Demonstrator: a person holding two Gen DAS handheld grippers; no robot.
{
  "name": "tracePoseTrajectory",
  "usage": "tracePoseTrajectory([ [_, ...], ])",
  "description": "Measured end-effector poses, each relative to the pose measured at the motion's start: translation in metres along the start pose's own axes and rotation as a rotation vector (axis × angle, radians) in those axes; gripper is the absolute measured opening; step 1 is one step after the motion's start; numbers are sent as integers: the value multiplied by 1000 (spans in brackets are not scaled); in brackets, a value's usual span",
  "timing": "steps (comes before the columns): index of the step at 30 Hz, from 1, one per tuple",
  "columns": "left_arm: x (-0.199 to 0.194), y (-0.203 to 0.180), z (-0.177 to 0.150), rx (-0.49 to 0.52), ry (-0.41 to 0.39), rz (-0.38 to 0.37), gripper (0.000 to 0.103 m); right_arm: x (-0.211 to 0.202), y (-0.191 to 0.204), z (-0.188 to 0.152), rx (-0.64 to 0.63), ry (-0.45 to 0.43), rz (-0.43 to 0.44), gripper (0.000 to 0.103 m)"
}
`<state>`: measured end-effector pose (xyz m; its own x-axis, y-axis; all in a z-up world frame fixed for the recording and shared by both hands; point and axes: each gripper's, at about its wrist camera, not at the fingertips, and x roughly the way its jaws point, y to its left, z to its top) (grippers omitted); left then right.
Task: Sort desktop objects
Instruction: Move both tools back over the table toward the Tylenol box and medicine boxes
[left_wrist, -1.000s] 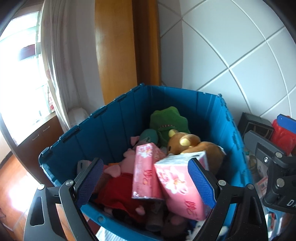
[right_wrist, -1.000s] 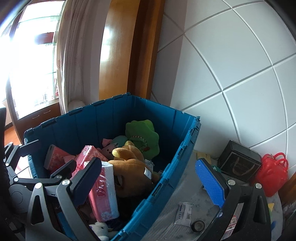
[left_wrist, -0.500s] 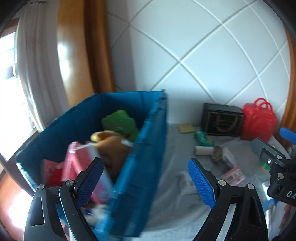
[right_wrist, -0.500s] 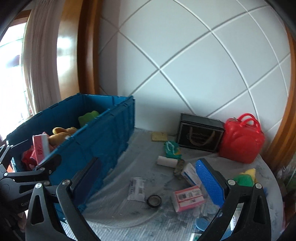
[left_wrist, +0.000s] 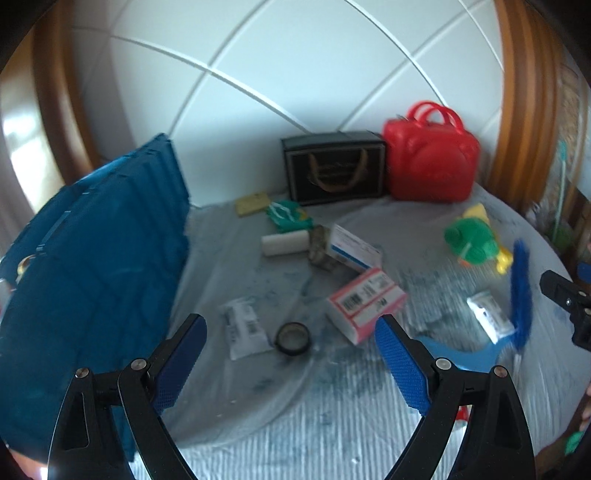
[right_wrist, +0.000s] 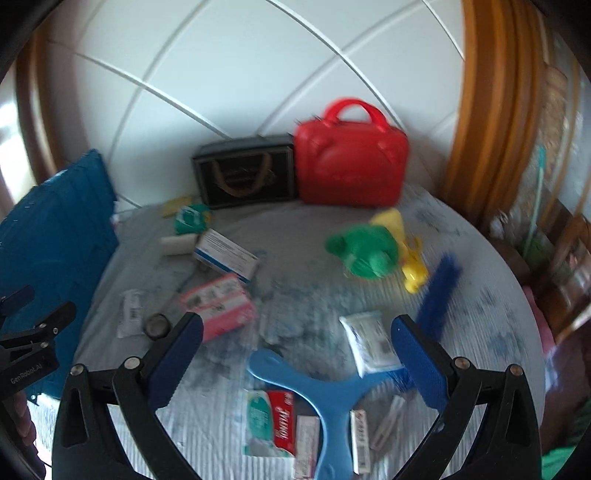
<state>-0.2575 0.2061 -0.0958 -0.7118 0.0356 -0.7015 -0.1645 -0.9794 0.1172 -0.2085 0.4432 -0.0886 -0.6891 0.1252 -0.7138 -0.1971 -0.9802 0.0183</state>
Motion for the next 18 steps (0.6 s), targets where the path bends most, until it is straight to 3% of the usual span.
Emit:
tracePoseTrajectory([
  [11, 75, -34, -39, 57, 157, -120, 93, 60, -40, -59, 91, 205, -114, 103],
  [18, 91, -91, -88, 120, 278, -154, 93, 69, -73, -110, 110, 291, -123, 103],
])
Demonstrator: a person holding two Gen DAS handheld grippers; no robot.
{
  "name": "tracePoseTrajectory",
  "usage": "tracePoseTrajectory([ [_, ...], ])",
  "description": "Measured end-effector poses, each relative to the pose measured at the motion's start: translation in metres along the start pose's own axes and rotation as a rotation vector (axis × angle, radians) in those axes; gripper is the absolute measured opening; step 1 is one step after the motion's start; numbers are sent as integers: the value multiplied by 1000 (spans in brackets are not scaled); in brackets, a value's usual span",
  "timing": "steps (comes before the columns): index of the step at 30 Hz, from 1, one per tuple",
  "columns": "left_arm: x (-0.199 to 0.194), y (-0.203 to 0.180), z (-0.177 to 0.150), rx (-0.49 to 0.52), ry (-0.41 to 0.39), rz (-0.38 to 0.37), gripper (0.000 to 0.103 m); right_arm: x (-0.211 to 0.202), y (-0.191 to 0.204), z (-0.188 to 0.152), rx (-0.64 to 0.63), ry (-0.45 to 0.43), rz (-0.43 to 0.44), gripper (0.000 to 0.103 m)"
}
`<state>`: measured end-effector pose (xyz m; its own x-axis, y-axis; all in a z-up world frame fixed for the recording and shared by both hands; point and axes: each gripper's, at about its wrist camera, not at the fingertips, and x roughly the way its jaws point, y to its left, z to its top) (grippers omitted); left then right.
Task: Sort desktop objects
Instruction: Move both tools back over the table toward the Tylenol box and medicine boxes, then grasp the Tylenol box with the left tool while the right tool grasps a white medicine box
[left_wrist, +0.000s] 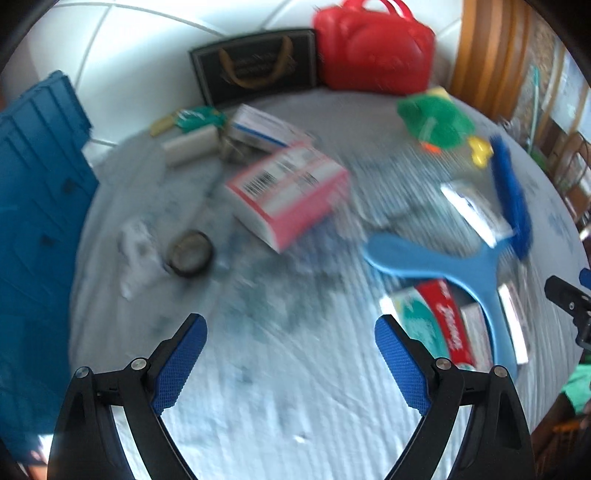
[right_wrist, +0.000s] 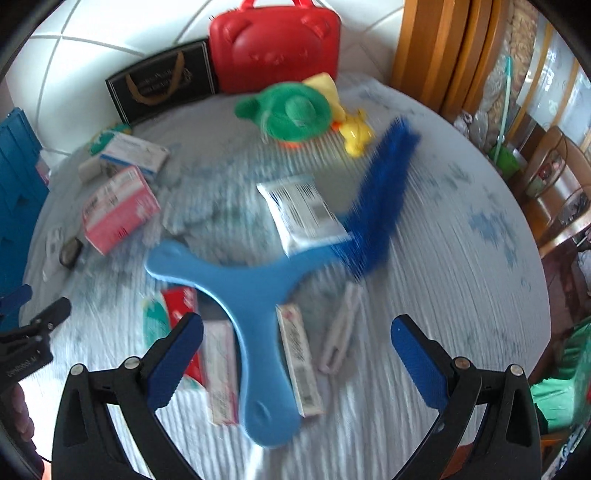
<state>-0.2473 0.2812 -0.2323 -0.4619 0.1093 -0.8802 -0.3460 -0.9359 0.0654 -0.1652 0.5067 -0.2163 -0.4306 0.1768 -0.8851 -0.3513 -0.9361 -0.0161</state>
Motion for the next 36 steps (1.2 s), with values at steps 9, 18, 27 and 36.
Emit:
tracePoseTrajectory([
  [9, 27, -81, -10, -42, 60, 9, 93, 21, -50, -30, -77, 42, 42, 103],
  [18, 40, -101, -39, -119, 36, 131, 95, 47, -82, -54, -120, 75, 149, 103],
  [27, 14, -77, -43, -171, 48, 50, 91, 57, -80, -58, -122, 76, 201, 103],
  [36, 53, -87, -32, -182, 101, 67, 94, 57, -76, -60, -140, 80, 194, 103],
])
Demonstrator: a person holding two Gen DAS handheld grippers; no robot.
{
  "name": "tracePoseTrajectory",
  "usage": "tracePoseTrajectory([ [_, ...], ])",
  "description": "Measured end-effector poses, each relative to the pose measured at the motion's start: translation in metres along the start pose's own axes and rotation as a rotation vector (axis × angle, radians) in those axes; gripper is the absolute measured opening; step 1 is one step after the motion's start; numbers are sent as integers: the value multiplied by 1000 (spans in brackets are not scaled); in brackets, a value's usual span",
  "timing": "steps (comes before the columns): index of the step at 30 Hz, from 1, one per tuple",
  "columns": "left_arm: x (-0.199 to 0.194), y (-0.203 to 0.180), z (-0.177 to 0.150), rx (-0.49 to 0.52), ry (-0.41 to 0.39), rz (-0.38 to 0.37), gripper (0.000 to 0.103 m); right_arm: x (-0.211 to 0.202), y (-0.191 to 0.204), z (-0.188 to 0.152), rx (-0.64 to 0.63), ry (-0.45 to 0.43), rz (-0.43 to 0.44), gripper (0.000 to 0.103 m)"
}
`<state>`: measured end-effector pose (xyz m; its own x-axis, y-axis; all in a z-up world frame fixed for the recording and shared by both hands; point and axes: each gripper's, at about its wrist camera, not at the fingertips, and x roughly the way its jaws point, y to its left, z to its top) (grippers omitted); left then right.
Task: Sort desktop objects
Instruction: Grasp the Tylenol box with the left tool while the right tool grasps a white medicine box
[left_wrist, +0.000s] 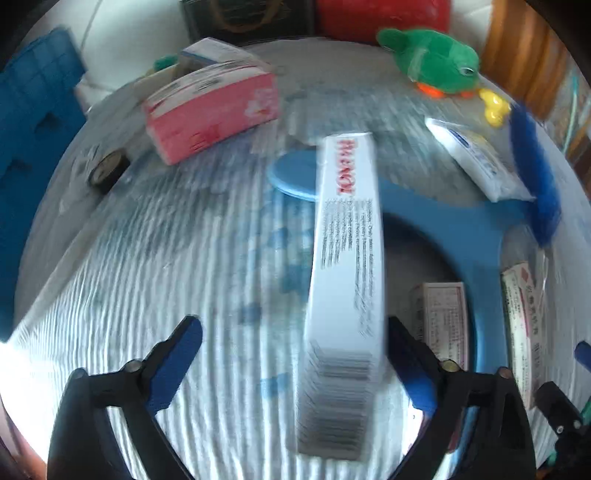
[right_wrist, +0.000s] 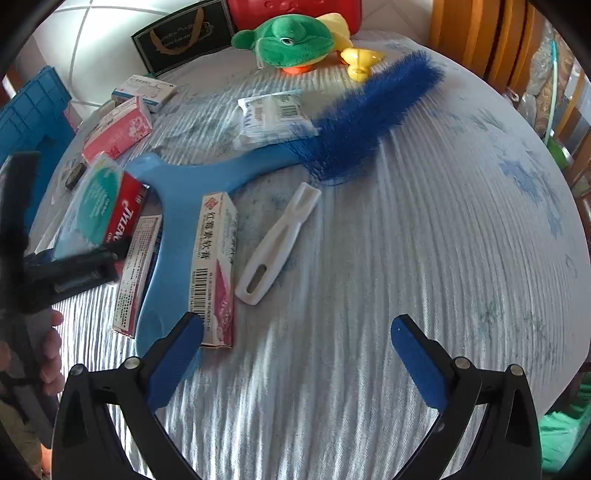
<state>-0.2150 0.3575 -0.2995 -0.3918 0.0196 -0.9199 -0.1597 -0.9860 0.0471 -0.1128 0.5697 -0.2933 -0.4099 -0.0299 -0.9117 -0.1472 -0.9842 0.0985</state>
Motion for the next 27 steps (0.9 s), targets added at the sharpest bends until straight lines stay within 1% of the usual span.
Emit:
tracePoseTrajectory([
  [1, 0, 6, -4, -7, 5, -5, 91, 0, 3, 0, -10, -5, 3, 103],
  [2, 0, 12, -9, -10, 1, -1, 80, -1, 7, 1, -18, -20, 1, 103],
  [3, -1, 18, -13, -13, -3, 4, 73, -2, 10, 1, -19, -29, 9, 103],
  [4, -2, 22, -17, -10, -3, 6, 64, -3, 13, 2, -20, -38, 17, 103],
  [5, -2, 25, -21, -4, -2, 6, 62, -3, 18, 4, -26, -42, 28, 103],
  [7, 0, 28, -26, 10, -19, 15, 60, -4, 28, 7, -39, -50, 50, 103],
  [10, 7, 25, -23, 48, -37, 19, 60, -2, 39, 9, -37, -44, 40, 103],
  [11, 9, 23, -20, 63, -42, 20, 60, -1, 41, 9, -33, -36, 39, 100],
  [12, 9, 23, -16, 73, -54, 25, 60, 1, 42, 9, -30, -27, 39, 85],
  [13, 10, 23, -13, 83, -66, 30, 60, 3, 44, 8, -26, -18, 38, 74],
  [14, 8, 23, -7, 95, -79, 30, 65, 4, 44, 7, -28, -9, 37, 58],
  [15, 7, 23, -1, 107, -92, 30, 70, 7, 45, 6, -28, 4, 34, 52],
  [16, 8, 24, 4, 123, -96, 34, 80, 9, 45, 5, -20, 13, 38, 52],
  [18, 16, 22, 14, 170, -97, 42, 81, 13, 45, 4, -8, 23, 44, 52],
  [20, 25, 19, 22, 210, -81, 50, 82, 17, 45, 5, 1, 25, 47, 52],
  [21, 30, 17, 25, 228, -74, 54, 87, 18, 45, 6, 1, 26, 45, 52],
  [22, 28, 18, 26, 231, -100, 46, 88, 19, 46, 8, 2, 26, 44, 52],
  [24, 26, 23, 26, 217, -102, 7, 81, 21, 46, 11, 16, 28, 37, 52],
  [25, 24, 26, 26, 209, -98, -9, 81, 21, 46, 11, 20, 27, 34, 52],
  [27, 20, 26, 19, 211, -108, 0, 80, 21, 47, 10, 28, 25, 28, 52],
])
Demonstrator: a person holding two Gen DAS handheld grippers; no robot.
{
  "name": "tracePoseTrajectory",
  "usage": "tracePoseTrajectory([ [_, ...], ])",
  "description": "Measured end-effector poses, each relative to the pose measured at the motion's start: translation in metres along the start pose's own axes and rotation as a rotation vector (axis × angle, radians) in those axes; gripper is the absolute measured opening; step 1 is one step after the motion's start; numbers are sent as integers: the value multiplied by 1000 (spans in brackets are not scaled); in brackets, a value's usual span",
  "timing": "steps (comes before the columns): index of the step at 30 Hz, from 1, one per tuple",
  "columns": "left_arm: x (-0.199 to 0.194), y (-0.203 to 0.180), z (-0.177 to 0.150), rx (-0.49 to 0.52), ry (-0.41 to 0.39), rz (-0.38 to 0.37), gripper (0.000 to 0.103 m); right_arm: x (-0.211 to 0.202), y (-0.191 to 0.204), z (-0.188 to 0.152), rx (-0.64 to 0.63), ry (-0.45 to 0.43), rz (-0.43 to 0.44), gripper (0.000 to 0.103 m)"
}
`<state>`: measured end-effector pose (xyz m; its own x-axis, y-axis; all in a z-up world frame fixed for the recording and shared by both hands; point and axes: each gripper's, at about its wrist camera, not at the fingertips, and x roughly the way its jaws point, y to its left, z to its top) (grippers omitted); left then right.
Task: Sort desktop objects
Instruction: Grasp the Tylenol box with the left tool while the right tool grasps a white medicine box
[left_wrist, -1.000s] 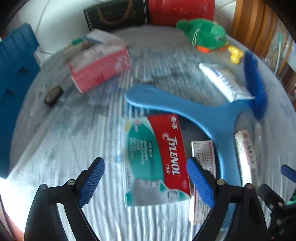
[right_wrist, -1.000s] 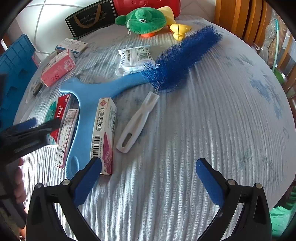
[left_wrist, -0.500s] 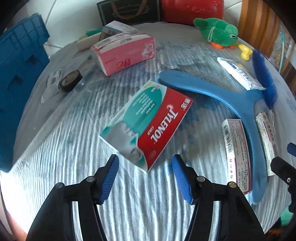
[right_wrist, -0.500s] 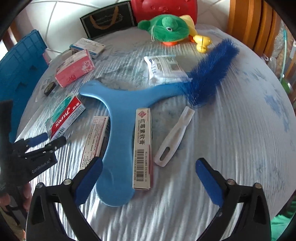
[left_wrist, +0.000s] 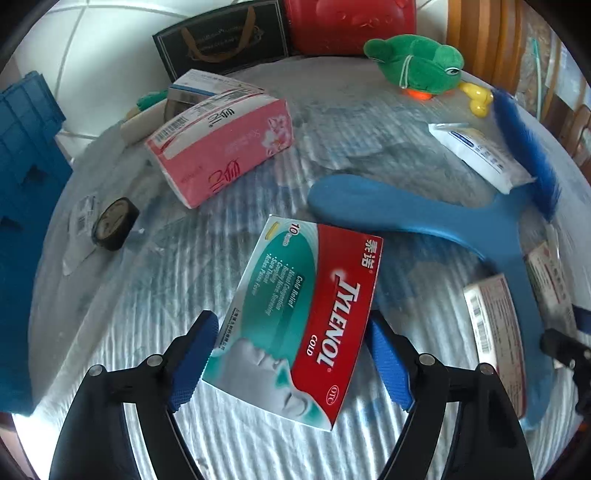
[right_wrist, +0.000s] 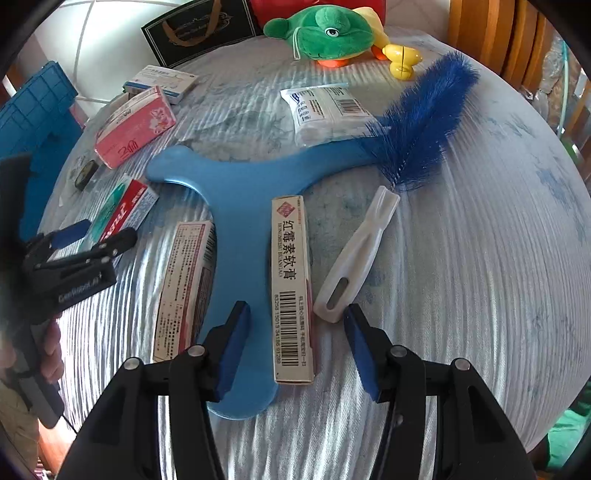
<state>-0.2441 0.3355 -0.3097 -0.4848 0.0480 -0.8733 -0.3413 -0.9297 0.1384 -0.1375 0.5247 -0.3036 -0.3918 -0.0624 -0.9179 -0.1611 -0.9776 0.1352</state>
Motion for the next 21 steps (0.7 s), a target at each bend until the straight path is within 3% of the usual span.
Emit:
tracePoseTrajectory([
  [5, -18, -7, -24, -26, 37, 0, 80, -4, 3, -1, 2, -12, -24, 39],
  [15, -28, -17, -46, -13, 42, -2, 80, -9, 14, -6, -28, -42, -50, 38],
  [17, -34, -17, -48, -27, 30, -1, 80, -6, 13, -7, -27, -29, -39, 32],
  [18, -38, -17, -48, -36, 21, -2, 80, -8, 12, -7, -25, -34, -41, 19],
  [21, -56, -16, -44, -49, -20, -5, 80, -20, 13, -7, -46, -54, -41, 18],
])
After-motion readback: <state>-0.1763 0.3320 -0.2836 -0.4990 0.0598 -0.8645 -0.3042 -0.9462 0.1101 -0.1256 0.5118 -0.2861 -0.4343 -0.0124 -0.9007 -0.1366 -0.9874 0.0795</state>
